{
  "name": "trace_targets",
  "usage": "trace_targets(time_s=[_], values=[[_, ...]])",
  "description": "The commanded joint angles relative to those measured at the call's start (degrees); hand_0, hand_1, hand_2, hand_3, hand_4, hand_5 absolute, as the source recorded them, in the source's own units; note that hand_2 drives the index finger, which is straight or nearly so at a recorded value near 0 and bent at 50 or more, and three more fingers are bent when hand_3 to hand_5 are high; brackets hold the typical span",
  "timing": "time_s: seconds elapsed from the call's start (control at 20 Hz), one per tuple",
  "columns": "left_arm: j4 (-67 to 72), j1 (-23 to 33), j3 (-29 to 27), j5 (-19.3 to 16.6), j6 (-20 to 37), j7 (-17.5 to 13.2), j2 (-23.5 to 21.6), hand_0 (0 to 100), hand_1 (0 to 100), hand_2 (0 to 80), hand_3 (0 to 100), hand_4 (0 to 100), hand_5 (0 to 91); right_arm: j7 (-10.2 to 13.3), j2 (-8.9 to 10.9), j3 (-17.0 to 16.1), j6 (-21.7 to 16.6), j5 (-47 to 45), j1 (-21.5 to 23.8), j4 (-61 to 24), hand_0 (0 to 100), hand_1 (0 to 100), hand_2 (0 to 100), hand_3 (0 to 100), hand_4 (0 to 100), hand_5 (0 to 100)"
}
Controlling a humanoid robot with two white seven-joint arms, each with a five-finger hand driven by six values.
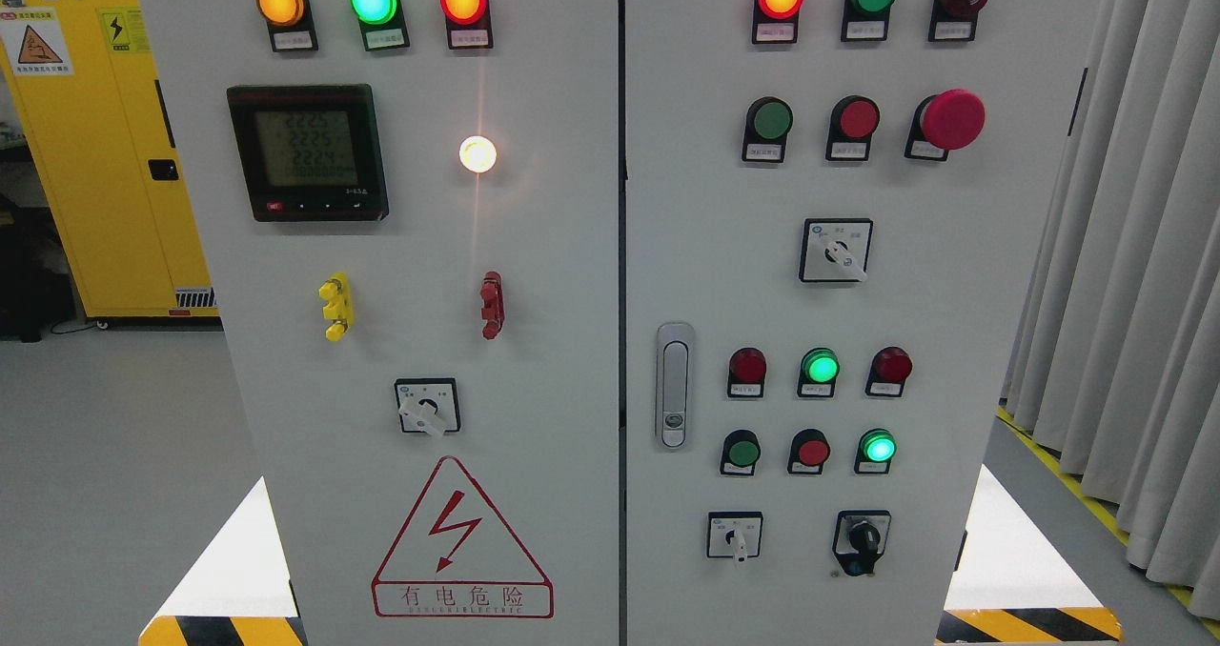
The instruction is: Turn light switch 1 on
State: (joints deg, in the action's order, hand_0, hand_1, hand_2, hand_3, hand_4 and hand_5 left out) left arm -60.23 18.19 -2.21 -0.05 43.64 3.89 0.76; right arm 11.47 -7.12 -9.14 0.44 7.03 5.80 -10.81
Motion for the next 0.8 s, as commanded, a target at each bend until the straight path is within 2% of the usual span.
trace_targets(time_s=[0.0,0.05,0.1,0.15,0.25,0.3,0.35,0.4,0.5,0.55,0.6,0.65,0.75], values=[[31.6,0.0,-0.2,0.1,2.1,-4.1,0.3,16,23,38.9,76,77,58.3,0.0,0.0,0.0,0.0,0.0,0.0,0.0,0,50,4,0,0,0],[33.8,0.0,-0.3,0.1,2.0,-7.1,0.3,16,23,31.5,69,73,48.4,0.0,0.0,0.0,0.0,0.0,0.0,0.0,0,50,4,0,0,0],[35.4,-0.1,-0.4,0.2,1.5,-9.4,0.4,16,23,28.6,64,70,44.2,0.0,0.0,0.0,0.0,0.0,0.0,0.0,0,50,4,0,0,0],[37.3,-0.1,-0.4,0.1,1.1,-11.2,0.4,16,23,23.3,59,64,36.3,0.0,0.0,0.0,0.0,0.0,0.0,0.0,0,50,4,0,0,0],[41.7,-0.3,-0.4,0.1,-0.4,-13.2,0.6,16,22,13.9,45,49,14.1,0.0,0.0,0.0,0.0,0.0,0.0,0.0,0,50,4,0,0,0],[43.4,-0.4,-0.4,0.1,-1.4,-13.5,0.6,16,22,13.6,44,48,11.8,0.0,0.0,0.0,0.0,0.0,0.0,0.0,0,50,4,0,0,0],[44.7,-0.4,-0.4,0.1,-2.8,-13.5,0.6,16,21,9.1,36,39,0.0,0.0,0.0,0.0,0.0,0.0,0.0,0.0,0,50,4,0,0,0],[45.6,-0.5,-0.4,0.1,-4.9,-13.5,0.6,16,20,6.1,32,35,0.0,0.0,0.0,0.0,0.0,0.0,0.0,0.0,0,50,4,0,0,0],[46.1,-0.5,-0.5,0.1,-10.7,-13.5,0.6,16,20,5.2,30,33,0.0,0.0,0.0,0.0,0.0,0.0,0.0,0.0,0,50,4,0,0,0],[46.1,-0.5,-0.6,0.1,-14.2,-13.6,0.6,16,19,0.0,17,24,0.0,0.0,0.0,0.0,0.0,0.0,0.0,0.0,0,50,4,0,0,0],[46.1,-0.5,-0.8,0.1,-17.3,-14.0,0.6,16,19,0.0,17,24,0.0,0.0,0.0,0.0,0.0,0.0,0.0,0.0,0,50,4,0,0,0],[46.2,-0.5,-0.9,0.2,-20.0,-15.2,0.6,16,19,0.0,15,21,0.0,0.0,0.0,0.0,0.0,0.0,0.0,0.0,0,50,4,0,0,0],[46.3,-0.5,-0.8,0.2,-23.8,-18.0,0.6,16,19,0.0,1,11,0.0,0.0,0.0,0.0,0.0,0.0,0.0,0.0,0,50,4,0,0,0]])
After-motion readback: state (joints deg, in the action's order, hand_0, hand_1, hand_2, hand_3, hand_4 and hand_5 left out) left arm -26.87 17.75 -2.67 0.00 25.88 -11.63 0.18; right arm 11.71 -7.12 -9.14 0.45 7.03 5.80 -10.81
